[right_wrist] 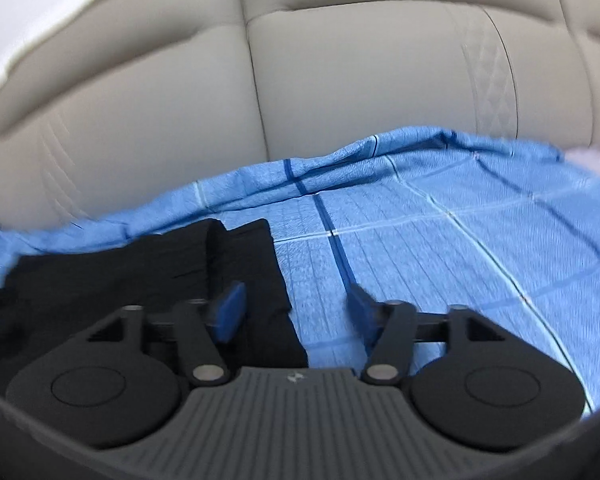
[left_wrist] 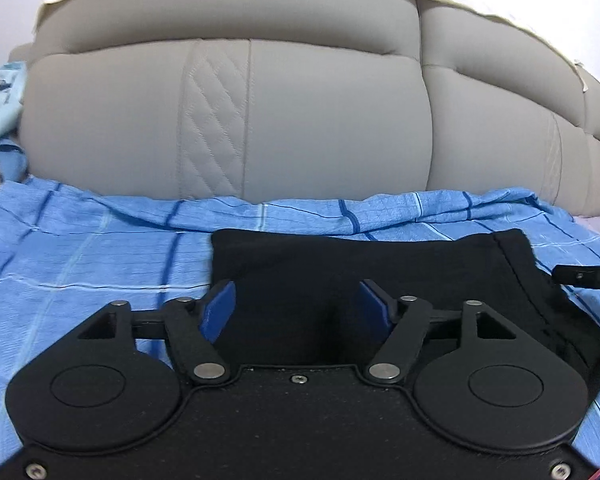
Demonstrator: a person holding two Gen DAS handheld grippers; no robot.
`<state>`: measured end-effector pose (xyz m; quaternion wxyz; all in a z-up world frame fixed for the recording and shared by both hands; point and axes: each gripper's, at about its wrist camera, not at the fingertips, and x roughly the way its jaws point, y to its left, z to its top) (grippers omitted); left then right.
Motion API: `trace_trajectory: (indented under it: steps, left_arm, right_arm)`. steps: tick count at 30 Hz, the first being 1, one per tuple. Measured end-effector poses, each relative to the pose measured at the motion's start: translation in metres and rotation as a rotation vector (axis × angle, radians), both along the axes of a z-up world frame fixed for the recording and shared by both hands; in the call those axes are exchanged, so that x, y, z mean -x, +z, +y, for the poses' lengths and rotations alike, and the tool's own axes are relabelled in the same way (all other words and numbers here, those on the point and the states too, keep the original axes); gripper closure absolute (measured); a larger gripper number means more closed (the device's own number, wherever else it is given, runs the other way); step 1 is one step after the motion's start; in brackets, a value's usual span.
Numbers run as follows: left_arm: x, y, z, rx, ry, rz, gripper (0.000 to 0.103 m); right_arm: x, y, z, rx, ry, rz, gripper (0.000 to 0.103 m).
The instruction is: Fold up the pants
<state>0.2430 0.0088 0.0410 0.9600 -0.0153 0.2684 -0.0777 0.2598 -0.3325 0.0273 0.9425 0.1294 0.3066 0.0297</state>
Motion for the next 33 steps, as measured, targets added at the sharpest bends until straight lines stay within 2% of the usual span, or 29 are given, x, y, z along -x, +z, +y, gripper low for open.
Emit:
trace_trajectory:
  steps: [2,3,7,10,13,15,17,21,25,28,33]
  left_arm:
    - [0.012,0.004,0.010,0.028,0.008,-0.013,0.020]
    - [0.015,0.005,0.015,0.041,0.026,-0.011,0.018]
    - [0.010,-0.002,0.026,0.037,0.110,0.079,0.018]
    - [0.008,-0.009,0.024,0.007,0.130,0.124,0.014]
    - [0.008,-0.019,0.023,-0.014,0.130,0.146,0.011]
    - [0.007,-0.026,0.022,0.006,0.131,0.150,0.008]
    - [0.005,-0.028,0.025,0.041,0.122,0.163,0.006]
    - [0.001,-0.028,0.024,0.046,0.099,0.183,0.004]
    - [-0.007,-0.028,0.025,0.053,0.048,0.204,0.001]
    - [-0.028,-0.028,0.030,0.090,-0.017,0.247,0.001]
    - [-0.050,-0.026,0.047,0.200,-0.019,0.261,0.001]
  right_arm:
    - [0.007,-0.001,-0.014,-0.085,0.054,-0.002,0.011]
    - [0.009,-0.003,-0.019,-0.112,0.066,-0.002,0.009]
    - [0.003,-0.007,-0.015,-0.110,0.088,0.008,0.000]
    - [-0.002,-0.008,0.001,-0.086,0.144,0.004,0.000]
    - [0.001,-0.010,0.018,-0.017,0.200,-0.003,0.000]
    - [0.003,-0.011,0.027,0.024,0.228,-0.012,0.000]
    - [0.004,-0.010,0.032,0.014,0.259,-0.009,0.000]
    - [0.005,-0.011,0.050,0.072,0.289,-0.022,0.000]
    - [0.004,-0.010,0.057,0.067,0.301,-0.016,0.000]
    - [0.000,-0.010,0.057,0.056,0.326,-0.008,0.000]
    - [-0.007,-0.009,0.055,0.014,0.325,-0.012,0.004]
